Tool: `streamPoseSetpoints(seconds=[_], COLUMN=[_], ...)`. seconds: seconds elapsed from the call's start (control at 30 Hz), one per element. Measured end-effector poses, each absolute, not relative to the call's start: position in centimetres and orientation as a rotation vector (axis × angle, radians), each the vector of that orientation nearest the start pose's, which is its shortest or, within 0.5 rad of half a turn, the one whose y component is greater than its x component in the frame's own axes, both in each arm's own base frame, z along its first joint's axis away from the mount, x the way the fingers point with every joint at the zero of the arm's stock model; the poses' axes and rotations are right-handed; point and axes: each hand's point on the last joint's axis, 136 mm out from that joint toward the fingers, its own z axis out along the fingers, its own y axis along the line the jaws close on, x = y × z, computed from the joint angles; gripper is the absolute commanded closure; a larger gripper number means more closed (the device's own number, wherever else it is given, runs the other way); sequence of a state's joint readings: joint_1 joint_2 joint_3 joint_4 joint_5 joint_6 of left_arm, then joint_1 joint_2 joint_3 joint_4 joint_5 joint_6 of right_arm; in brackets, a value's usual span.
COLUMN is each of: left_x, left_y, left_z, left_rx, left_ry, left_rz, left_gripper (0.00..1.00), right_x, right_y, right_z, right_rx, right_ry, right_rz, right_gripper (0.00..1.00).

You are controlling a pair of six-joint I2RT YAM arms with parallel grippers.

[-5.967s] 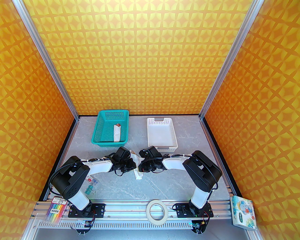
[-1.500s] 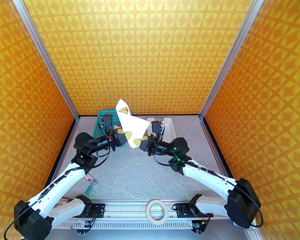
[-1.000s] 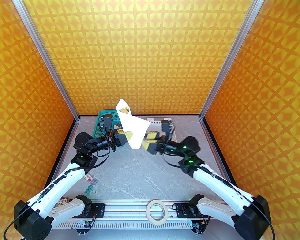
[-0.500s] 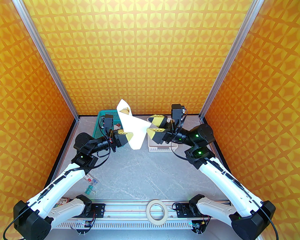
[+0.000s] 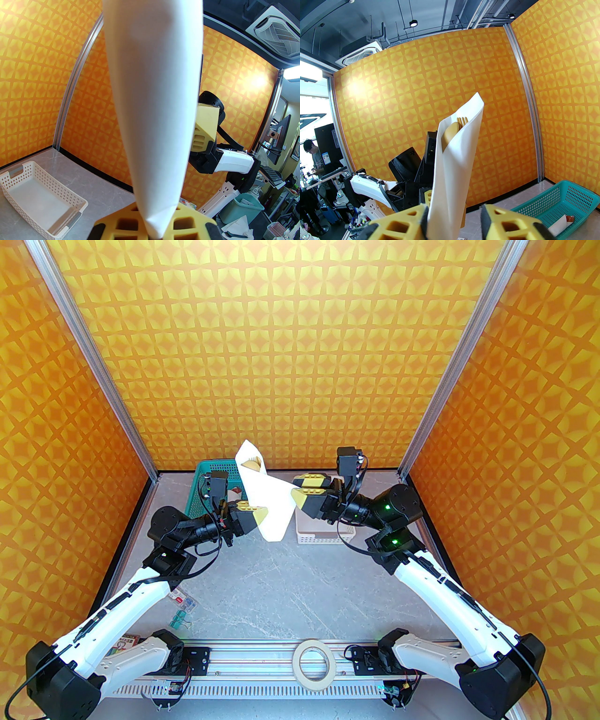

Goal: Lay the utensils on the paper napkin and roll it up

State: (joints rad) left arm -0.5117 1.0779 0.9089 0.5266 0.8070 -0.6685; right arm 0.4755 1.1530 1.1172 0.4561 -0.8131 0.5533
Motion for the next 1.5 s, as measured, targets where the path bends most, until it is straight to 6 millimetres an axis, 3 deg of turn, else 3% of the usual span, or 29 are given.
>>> streamPoseSetpoints(seconds=[0.2,0.53,0.77,0.93,1.3,1.5], left_x=[22.5,21.5,20.9,20.6,20.1,20.0], left_y=[-26.9,-27.4,-27.6,-27.5,-28.3,-28.4], left_z=[43.1,43.4,43.7,44.1,44.5,45.1], left_rx=[0.679,0.714,0.738,0.744,0.772,0.784], left_ry=[1.325,1.299,1.278,1.254,1.220,1.181], left_rz=[-1.462,-1.472,-1.474,-1.472,-1.489,-1.482], left_gripper=[1.00,1.00,1.00,1.00,1.00,1.00], right_x=[24.2,24.7,26.6,26.8,27.4,26.9], right_y=[26.2,25.9,26.7,27.2,29.8,31.2], right_z=[48.7,48.7,47.7,47.9,46.9,47.5], right_rx=[-0.722,-0.706,-0.690,-0.700,-0.715,-0.735], right_ry=[1.203,1.209,1.222,1.176,1.116,1.065], right_rz=[1.338,1.349,1.387,1.438,1.589,1.644], right_gripper=[1.00,1.00,1.00,1.00,1.00,1.00])
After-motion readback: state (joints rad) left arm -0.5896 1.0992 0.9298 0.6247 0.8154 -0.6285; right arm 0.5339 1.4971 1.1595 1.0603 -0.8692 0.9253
